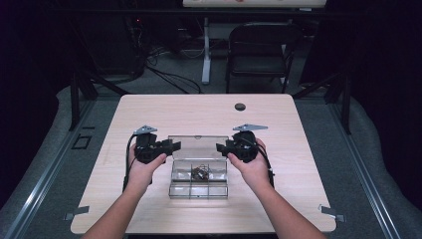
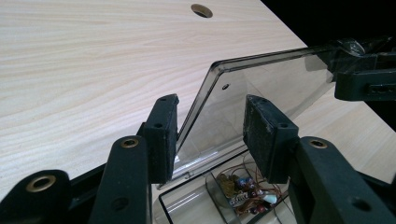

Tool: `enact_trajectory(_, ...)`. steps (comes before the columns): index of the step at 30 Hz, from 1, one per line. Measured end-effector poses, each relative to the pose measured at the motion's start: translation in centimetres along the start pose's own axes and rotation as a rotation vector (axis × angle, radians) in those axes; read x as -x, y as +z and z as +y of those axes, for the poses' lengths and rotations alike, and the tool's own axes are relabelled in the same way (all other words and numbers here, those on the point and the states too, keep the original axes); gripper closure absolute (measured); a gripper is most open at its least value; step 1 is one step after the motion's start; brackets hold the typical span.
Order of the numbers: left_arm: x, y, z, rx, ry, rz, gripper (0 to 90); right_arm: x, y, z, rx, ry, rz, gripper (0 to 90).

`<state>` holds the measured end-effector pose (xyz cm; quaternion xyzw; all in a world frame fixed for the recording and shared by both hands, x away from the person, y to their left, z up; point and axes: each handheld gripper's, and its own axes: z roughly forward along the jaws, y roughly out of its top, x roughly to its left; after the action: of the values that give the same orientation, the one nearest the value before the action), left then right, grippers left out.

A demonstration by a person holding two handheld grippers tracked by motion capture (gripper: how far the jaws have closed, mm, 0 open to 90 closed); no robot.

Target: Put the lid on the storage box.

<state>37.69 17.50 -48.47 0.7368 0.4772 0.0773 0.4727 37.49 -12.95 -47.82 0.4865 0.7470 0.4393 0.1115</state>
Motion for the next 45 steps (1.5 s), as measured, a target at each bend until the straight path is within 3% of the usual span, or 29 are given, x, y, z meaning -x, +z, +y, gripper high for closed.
enact_trajectory(17,0.5,-0.6,-0.8,0.015,0.027,0.002,55.1,-0.5,-0.8,-0.1,0.018,-0.005,0.013,55.2)
enact_trajectory(32,0.8,-1.5,-1.5,0.03,0.035,0.0,55.0,-1.0,-1.4,-0.8,0.029,-0.042,0.009,54.7)
enact_trajectory(45,1.1,-2.2,-1.7,0.024,0.07,0.003,56.5,-1.4,-2.0,-1.1,0.034,-0.07,0.012,54.2)
